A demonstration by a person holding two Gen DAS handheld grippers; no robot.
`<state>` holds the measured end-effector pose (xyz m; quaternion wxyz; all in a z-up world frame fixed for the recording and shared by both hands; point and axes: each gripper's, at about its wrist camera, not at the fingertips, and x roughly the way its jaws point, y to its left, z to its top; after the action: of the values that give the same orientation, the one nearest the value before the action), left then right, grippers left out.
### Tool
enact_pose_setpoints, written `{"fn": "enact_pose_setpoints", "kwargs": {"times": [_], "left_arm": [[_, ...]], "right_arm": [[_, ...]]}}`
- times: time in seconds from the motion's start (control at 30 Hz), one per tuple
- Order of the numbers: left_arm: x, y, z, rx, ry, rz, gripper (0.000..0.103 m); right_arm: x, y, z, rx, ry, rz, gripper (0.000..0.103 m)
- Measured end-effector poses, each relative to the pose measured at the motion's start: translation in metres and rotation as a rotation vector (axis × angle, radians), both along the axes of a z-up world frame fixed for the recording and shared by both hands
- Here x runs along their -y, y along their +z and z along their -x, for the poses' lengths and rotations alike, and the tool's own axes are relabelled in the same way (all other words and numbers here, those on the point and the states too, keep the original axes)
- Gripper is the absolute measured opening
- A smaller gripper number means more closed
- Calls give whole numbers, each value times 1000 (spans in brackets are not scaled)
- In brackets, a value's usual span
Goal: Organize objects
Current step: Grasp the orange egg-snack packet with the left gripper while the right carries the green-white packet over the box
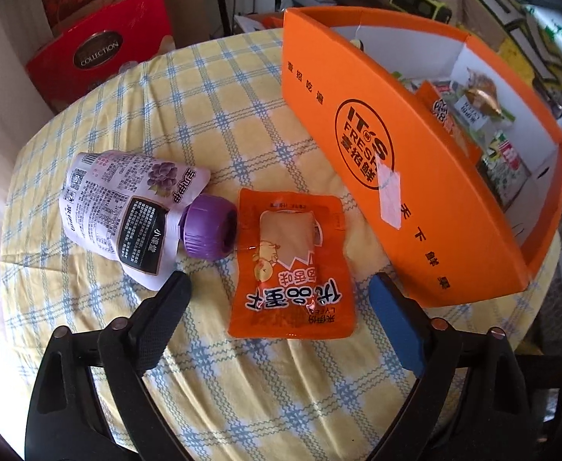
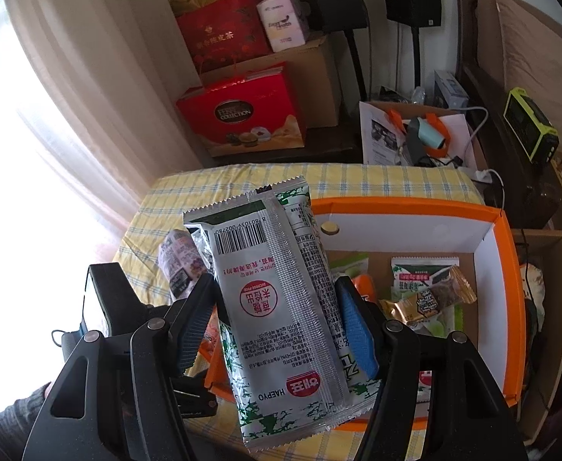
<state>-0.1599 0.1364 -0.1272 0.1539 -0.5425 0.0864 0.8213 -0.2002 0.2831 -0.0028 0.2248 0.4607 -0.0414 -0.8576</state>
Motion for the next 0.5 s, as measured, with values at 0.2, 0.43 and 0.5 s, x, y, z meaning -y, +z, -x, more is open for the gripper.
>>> {"fn": "enact_pose_setpoints", "kwargs": {"times": [0.2, 0.43, 0.5], "left_arm": [[9, 5, -1, -9, 6, -12, 63], [28, 12, -4, 6, 25, -67, 60], [29, 20, -3, -6, 28, -80, 60]], "right_arm": [[0, 0, 0, 4, -3, 1, 65], [-1, 0, -1, 0, -5, 3, 65], [-2, 1, -2, -1, -10, 3, 65]]}}
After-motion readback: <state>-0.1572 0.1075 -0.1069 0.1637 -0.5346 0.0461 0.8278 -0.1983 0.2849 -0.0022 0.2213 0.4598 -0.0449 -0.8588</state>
